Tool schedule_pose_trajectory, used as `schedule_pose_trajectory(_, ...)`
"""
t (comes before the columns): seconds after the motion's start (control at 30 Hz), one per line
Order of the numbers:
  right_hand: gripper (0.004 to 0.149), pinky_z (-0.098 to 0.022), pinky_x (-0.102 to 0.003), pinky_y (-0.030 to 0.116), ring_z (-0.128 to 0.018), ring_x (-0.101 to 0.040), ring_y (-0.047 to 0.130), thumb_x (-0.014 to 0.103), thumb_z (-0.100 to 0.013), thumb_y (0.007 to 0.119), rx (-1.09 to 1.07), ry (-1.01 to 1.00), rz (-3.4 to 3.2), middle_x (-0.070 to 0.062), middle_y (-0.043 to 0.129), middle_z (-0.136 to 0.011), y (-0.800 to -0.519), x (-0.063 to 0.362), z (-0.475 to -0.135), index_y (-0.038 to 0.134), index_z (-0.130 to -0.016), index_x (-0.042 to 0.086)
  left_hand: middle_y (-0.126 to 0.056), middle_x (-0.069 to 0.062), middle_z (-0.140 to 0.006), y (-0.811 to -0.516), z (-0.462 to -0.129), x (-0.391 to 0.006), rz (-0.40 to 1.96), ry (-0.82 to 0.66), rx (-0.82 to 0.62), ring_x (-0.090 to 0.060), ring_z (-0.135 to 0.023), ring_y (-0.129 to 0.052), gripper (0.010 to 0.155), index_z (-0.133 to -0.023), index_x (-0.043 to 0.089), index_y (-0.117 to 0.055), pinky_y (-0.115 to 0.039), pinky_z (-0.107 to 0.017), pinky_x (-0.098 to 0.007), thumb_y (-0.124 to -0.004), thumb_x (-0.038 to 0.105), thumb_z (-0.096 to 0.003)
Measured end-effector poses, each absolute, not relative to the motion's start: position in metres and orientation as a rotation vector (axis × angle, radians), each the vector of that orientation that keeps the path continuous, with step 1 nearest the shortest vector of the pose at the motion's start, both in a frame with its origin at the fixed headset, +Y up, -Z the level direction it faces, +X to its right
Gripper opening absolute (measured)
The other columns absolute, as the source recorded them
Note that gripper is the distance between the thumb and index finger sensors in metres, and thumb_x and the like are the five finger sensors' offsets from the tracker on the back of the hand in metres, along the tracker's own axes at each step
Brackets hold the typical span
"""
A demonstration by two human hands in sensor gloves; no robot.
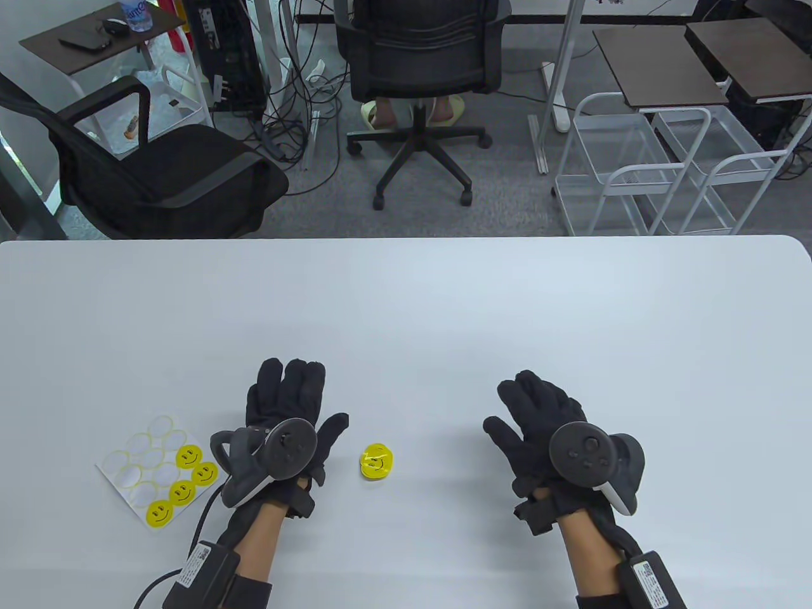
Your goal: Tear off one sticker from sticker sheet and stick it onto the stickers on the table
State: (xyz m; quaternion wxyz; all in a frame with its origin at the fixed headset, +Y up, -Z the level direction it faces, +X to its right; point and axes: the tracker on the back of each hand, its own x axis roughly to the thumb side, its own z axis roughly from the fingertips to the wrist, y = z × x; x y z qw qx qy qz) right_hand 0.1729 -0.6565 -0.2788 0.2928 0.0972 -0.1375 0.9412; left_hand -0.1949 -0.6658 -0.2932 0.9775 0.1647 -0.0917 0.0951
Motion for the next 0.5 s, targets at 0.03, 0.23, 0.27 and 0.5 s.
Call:
schedule_pose_trajectory(0.03, 0.073, -0.064, -0.081, 0.049, -0.097, -0.058, 0.064, 0.06, -0.048, 0.063, 0.256, -0.356, 2.504, -0.023, 0.067, -0.112, -0.658, 0.173, -0.28, 0.072, -0.103, 0.013, -0.053, -0.015, -0.121, -0.665, -0.293, -0.196, 0.198, -0.183, 0.336, -0.049, -0.11, -0.037, 0.082, -0.114, 0.021, -0.046, -0.048, -0.075, -0.065, -0.074, 0.062, -0.0485)
schedule_pose_trajectory(0.23, 0.074, -0.065, -0.081, 0.048, -0.098, -0.058, 0.063, 0.061, -0.047, 0.063, 0.254, -0.325, 2.507, -0.022, 0.067, -0.112, -0.663, 0.173, -0.285, 0.072, -0.103, 0.013, -0.055, -0.016, -0.119, -0.669, -0.288, -0.196, 0.245, -0.216, 0.33, -0.05, -0.109, -0.038, 0.081, -0.113, 0.019, -0.048, -0.048, -0.074, -0.066, -0.074, 0.06, -0.0485)
schedule_pose_trajectory(0.27, 0.074, -0.064, -0.081, 0.048, -0.098, -0.058, 0.063, 0.061, -0.047, 0.063, 0.252, -0.324, 2.507, -0.022, 0.067, -0.112, -0.663, 0.173, -0.285, 0.072, -0.103, 0.013, -0.056, -0.015, -0.119, -0.671, -0.288, -0.196, 0.237, -0.222, 0.323, -0.049, -0.109, -0.039, 0.081, -0.113, 0.019, -0.048, -0.048, -0.074, -0.066, -0.075, 0.06, -0.0483)
schedule_pose_trajectory(0.5, 0.075, -0.064, -0.081, 0.048, -0.098, -0.058, 0.064, 0.062, -0.046, 0.061, 0.281, -0.277, 2.535, -0.022, 0.068, -0.111, -0.674, 0.168, -0.286, 0.072, -0.103, 0.013, -0.057, -0.015, -0.119, -0.676, -0.288, -0.197, 0.238, -0.238, 0.291, -0.048, -0.109, -0.041, 0.081, -0.113, 0.019, -0.049, -0.049, -0.074, -0.065, -0.075, 0.06, -0.0481)
